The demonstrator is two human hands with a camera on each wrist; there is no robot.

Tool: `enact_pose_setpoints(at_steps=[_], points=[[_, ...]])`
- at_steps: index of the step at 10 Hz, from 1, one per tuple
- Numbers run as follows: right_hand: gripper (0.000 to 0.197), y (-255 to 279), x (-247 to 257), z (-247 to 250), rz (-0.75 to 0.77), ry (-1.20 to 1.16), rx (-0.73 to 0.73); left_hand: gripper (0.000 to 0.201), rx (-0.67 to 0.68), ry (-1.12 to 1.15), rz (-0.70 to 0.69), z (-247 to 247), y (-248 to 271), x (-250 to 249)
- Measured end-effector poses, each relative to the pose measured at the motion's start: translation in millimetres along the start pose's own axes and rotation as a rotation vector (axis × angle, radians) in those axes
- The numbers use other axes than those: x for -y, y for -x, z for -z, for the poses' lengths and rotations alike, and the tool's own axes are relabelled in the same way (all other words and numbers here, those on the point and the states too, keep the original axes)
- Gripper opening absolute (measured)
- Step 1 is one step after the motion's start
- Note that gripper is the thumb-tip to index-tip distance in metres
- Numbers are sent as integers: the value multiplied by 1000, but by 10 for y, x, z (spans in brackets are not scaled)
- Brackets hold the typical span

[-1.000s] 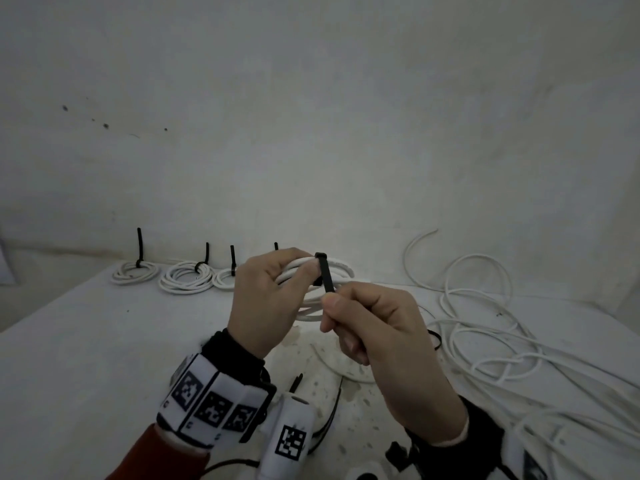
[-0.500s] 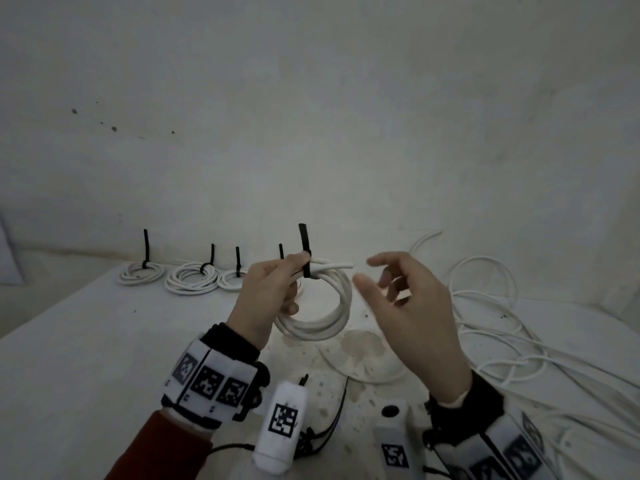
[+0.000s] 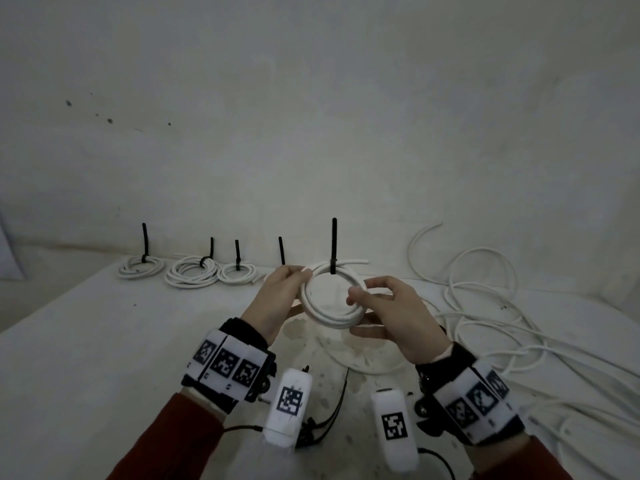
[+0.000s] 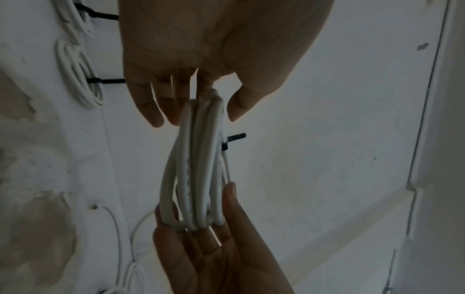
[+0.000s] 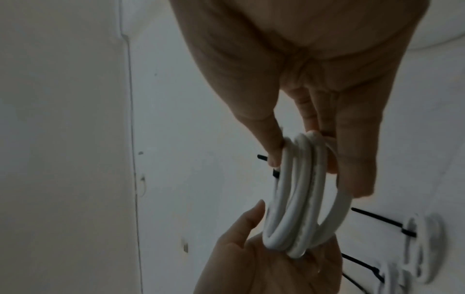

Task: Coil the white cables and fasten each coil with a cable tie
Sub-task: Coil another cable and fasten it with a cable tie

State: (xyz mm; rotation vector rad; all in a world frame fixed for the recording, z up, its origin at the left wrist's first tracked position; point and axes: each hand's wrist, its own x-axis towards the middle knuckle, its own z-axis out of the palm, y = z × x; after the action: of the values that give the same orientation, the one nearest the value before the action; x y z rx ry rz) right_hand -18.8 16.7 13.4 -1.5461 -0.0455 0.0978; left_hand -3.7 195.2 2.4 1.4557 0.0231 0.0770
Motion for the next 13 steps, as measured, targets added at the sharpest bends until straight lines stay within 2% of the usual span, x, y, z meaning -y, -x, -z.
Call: enact_pose_setpoints(at_steps=[1, 2, 3, 4, 5, 6, 7, 8, 9, 10, 11, 12, 13], points=[[24, -256, -66, 15, -28, -19, -72, 15, 4, -67, 19, -8, -185, 85], [24, -615, -120, 14, -74, 26, -104, 16, -70, -121, 19, -22, -516, 212], [27, -1016, -206, 1, -124, 89, -154, 12, -111, -174, 88, -31, -901, 334], [19, -1366, -317, -18, -178, 138, -195, 10, -53, -285, 180, -33, -1236, 441], [23, -1575, -383, -59, -240, 158, -182, 24, -53, -446, 209, 21, -1522, 589], [17, -1816, -535, -64, -250, 247, -141, 21, -26, -700, 192, 61, -1702, 663], [32, -1853, -568, -120, -204, 373, -124, 19, 22, -937, 165, 28, -1666, 596], [2, -1734, -447, -147, -205, 688, -32, 24, 30, -1136, 132, -11, -1638, 561], [10, -1667, -323, -117, -250, 640, 17, 12, 19, -1242, 97, -60, -1568, 489], [43, -1583, -288, 42, -209, 420, -98, 21, 28, -1262, -33, -101, -1478, 438], [34, -1357, -147, 246, -135, 644, -35, 19, 152, -1215, -226, -259, -1217, 351], [24, -1039, -19, 525, -40, 881, 40, 21, 464, -1226, -286, -490, -850, 291], [24, -711, -31, 802, -31, 1152, 143, 25, 716, -1332, -280, -730, -545, 360]])
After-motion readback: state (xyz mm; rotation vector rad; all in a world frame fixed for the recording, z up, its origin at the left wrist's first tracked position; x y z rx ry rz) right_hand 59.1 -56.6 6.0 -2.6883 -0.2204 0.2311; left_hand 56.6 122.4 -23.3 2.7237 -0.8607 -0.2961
